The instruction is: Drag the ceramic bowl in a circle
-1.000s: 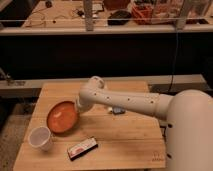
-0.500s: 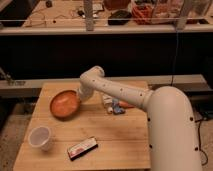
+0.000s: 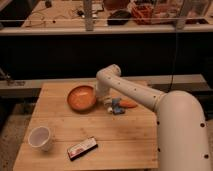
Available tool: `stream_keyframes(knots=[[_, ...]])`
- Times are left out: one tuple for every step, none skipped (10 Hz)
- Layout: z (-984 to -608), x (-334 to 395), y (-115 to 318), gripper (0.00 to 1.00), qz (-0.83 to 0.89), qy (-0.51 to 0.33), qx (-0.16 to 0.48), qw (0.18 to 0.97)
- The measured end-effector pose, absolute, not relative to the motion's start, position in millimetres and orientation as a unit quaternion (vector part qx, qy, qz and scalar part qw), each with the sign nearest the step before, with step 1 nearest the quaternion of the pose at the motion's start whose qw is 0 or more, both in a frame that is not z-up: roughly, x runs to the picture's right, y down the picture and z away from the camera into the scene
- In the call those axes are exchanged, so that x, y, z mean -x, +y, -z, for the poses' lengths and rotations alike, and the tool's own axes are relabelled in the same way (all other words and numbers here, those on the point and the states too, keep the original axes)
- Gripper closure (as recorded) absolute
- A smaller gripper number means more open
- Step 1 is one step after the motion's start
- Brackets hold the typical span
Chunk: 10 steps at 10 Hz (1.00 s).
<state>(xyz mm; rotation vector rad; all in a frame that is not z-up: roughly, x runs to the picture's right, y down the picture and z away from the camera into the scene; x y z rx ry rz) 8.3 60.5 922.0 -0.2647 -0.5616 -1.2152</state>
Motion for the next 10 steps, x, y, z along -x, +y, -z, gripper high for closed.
stream_keyframes(knots=[[-913.1, -18.8, 67.1, 0.98, 0.565, -0.259, 0.121, 0.774], [-896.0, -26.4, 80.0, 0.98, 0.573, -0.26, 0.117, 0.768], [-877.8, -26.2, 92.4, 0.98, 0.584, -0.263, 0.113, 0.76], [-855.3, -23.0, 106.2, 0.98, 0.596, -0.266, 0.107, 0.75], [-830.8, -17.8, 122.3, 0.98, 0.612, -0.271, 0.1, 0.736], [-815.4, -12.2, 134.5, 0.98, 0.631, -0.277, 0.092, 0.719], [-804.3, 0.9, 145.1, 0.98, 0.653, -0.287, 0.079, 0.697], [-797.3, 18.9, 153.6, 0.98, 0.666, -0.297, 0.068, 0.681], [-795.7, 38.7, 156.5, 0.98, 0.676, -0.305, 0.058, 0.669], [-796.8, 57.9, 156.9, 0.98, 0.683, -0.312, 0.051, 0.659]])
